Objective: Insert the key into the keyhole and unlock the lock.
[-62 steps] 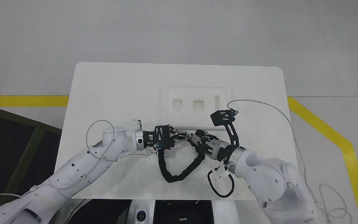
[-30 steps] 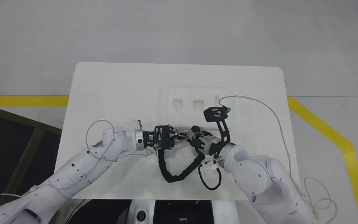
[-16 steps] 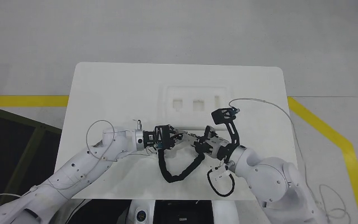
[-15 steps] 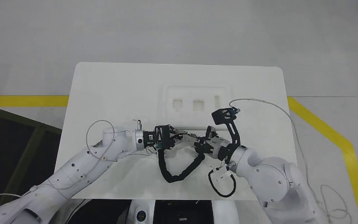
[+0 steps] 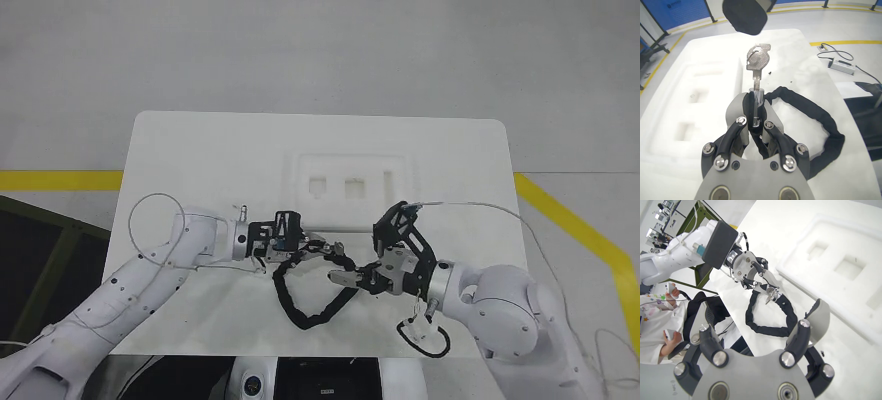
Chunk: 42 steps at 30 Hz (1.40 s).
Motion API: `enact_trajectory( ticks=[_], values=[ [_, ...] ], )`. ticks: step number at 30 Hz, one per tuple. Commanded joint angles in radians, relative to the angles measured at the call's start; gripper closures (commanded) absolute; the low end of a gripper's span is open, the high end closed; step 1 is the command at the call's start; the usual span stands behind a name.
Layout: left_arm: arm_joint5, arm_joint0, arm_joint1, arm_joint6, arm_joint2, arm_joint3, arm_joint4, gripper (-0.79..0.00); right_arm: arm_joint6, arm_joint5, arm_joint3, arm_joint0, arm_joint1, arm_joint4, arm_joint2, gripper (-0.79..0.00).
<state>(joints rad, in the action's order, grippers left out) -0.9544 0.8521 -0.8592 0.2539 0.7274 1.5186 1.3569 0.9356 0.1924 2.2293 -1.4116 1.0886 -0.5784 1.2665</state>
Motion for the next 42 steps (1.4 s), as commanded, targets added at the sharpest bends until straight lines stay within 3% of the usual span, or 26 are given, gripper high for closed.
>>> enact_trajectory(
  ticks=[1,10,22,30,42],
  values=[
    [-0.058,-0.015,-0.002,-0.048,-0.003,-0.01,-0.044,0.0,-0.004,0.051,0.003,0.001,-0.004,-0.027,0.006,-0.785],
    [-0.058,-0.113,0.017,-0.262,-0.121,-0.019,-0.314,0.0,-0.073,0.164,0.002,-0.012,-0.013,-0.121,0.023,-0.785],
    [-0.058,-0.113,0.017,-0.262,-0.121,-0.019,-0.314,0.0,-0.079,0.164,0.002,-0.013,-0.012,-0.122,0.023,-0.785],
    [-0.058,-0.099,0.022,-0.325,-0.124,0.009,-0.344,0.0,-0.19,0.339,0.003,-0.02,-0.024,-0.29,0.04,-0.785],
    [-0.058,-0.197,0.055,-0.359,-0.232,0.029,-0.47,0.0,-0.309,0.541,-0.075,0.015,-0.032,-0.55,-0.036,-0.785]
  ],
)
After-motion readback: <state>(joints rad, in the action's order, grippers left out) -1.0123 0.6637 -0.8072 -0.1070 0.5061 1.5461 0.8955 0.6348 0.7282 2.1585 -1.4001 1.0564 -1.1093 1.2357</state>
